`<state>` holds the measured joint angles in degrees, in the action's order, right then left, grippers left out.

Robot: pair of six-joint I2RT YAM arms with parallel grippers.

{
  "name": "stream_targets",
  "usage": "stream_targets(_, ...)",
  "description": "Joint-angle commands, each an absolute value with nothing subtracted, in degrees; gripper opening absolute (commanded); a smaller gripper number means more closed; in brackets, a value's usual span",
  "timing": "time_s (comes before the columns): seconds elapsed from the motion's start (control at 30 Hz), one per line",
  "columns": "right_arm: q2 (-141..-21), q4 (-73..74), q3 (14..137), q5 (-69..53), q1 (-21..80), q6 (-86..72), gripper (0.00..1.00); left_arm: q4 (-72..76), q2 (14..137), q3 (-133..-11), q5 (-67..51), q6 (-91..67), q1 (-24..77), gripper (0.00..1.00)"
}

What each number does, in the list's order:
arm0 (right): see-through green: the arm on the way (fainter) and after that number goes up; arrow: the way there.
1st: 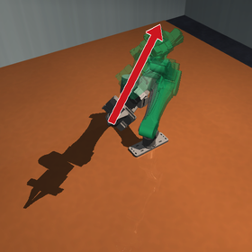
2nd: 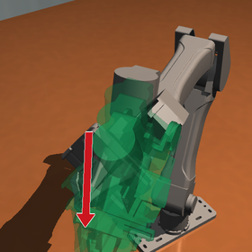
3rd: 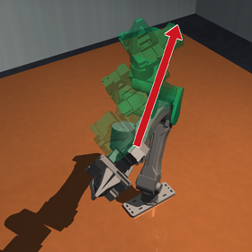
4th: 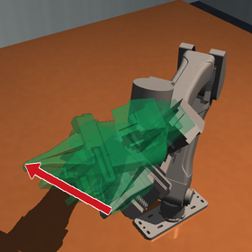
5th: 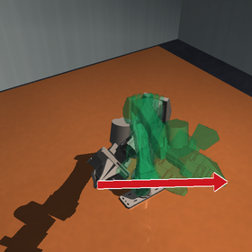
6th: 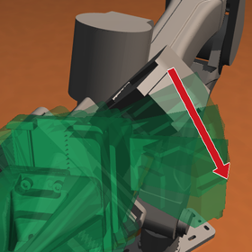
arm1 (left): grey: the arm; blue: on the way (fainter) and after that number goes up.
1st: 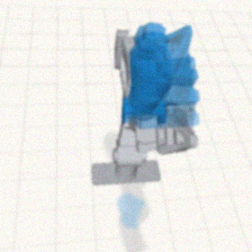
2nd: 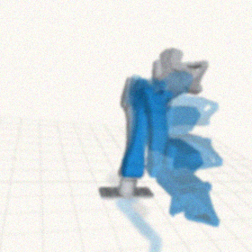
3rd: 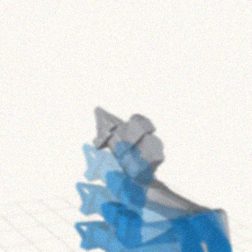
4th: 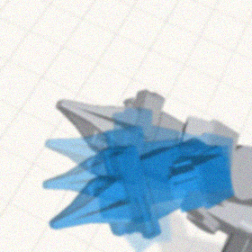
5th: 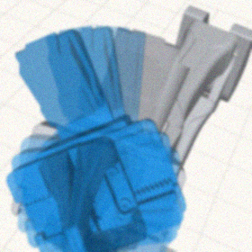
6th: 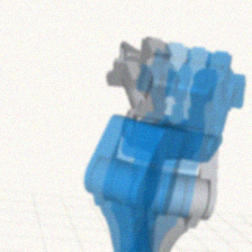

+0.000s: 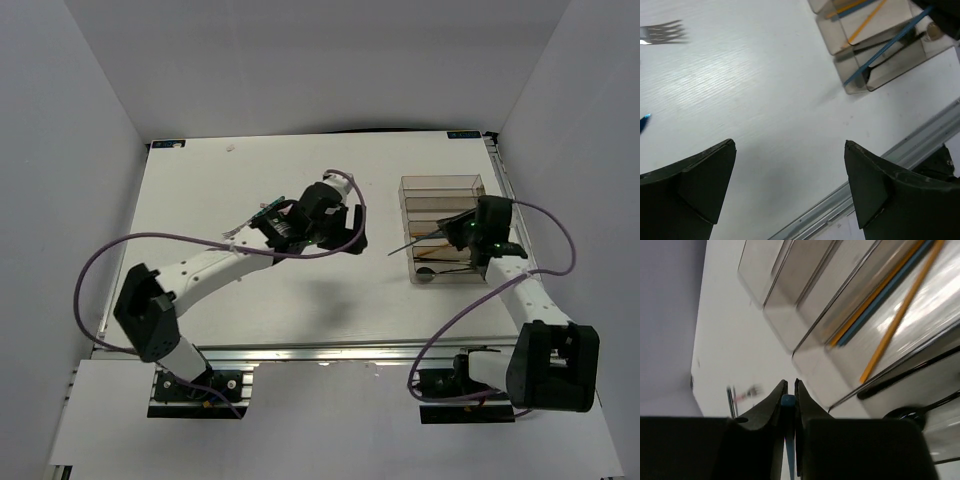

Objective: Sort the eating utensils into containers

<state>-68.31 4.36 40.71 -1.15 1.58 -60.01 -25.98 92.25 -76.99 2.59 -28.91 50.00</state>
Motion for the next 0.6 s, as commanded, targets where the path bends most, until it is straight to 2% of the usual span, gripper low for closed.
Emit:
stream_targets(0.0, -70.39, 9.66, 44.12, 10.01, -3.24, -64.94, 0.00, -32.16, 83.07, -73.58, 12.82, -25.84, 49.57, 0.98)
stream_targets(0.2, -76.71, 9.58, 48.86, 9.49, -11.42, -65.31, 0.00, -34.54, 73.83, -67.15, 16.78, -24.35, 48.96, 0.98)
stream_targets(0.53, -83.14, 7.48, 52.21, 9.32, -12.39, -62.49, 0.00, -34.63, 68.82, -63.46, 17.40, -24.08, 48.78, 0.98)
stream_targets(0.57, -83.23, 7.47, 51.86, 9.14, -12.39, -62.32, 0.05, -34.72, 68.82, -63.54, 17.32, -24.00, 48.78, 0.98)
